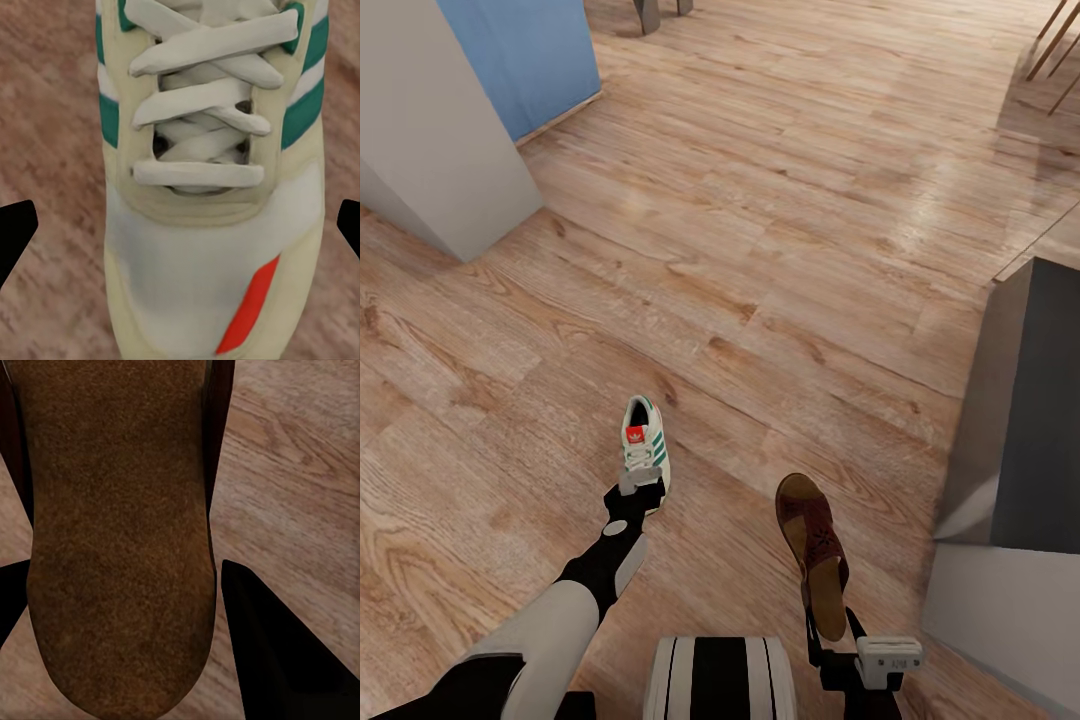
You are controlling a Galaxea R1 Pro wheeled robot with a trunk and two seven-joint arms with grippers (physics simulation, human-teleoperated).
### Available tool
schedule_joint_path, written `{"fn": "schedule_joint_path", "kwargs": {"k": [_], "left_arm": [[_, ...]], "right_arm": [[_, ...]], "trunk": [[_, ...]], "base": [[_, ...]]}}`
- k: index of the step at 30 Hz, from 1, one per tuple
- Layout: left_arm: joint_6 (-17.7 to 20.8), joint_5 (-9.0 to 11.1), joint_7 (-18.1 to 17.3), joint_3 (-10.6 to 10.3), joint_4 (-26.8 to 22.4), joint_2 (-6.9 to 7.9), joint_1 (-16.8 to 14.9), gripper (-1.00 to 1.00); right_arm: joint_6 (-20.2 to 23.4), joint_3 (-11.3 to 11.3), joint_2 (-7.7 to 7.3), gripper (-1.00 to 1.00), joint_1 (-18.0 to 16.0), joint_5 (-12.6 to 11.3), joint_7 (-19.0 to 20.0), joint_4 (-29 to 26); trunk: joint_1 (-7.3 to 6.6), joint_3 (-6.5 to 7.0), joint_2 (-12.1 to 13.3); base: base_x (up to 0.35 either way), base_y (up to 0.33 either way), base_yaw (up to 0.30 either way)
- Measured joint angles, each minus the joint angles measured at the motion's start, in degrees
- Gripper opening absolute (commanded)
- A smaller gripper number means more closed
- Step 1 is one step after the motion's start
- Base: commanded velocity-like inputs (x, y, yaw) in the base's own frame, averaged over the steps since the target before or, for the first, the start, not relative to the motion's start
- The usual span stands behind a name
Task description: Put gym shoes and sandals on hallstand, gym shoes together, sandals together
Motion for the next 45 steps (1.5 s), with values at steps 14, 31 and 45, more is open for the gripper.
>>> {"fn": "schedule_joint_path", "kwargs": {"k": [14,31,45], "left_arm": [[0.0,0.0,0.0,0.0,-0.1,0.0,0.0,1.0],[0.0,0.0,0.0,0.0,-0.1,0.0,0.0,1.0],[0.0,0.0,0.0,0.0,-0.1,0.0,0.0,1.0]], "right_arm": [[0.0,0.0,0.0,-1.0,0.0,0.0,0.0,0.0],[-0.1,0.0,-0.06,-1.0,0.0,0.0,0.0,0.1],[0.0,0.0,-0.09,-1.0,0.0,0.0,0.0,0.1]], "trunk": [[0.0,-0.02,0.0],[0.0,-0.46,0.0],[0.0,-0.67,0.0]], "base": [[0.0,0.0,0.0],[0.0,0.0,0.0],[0.0,0.0,0.0]]}}
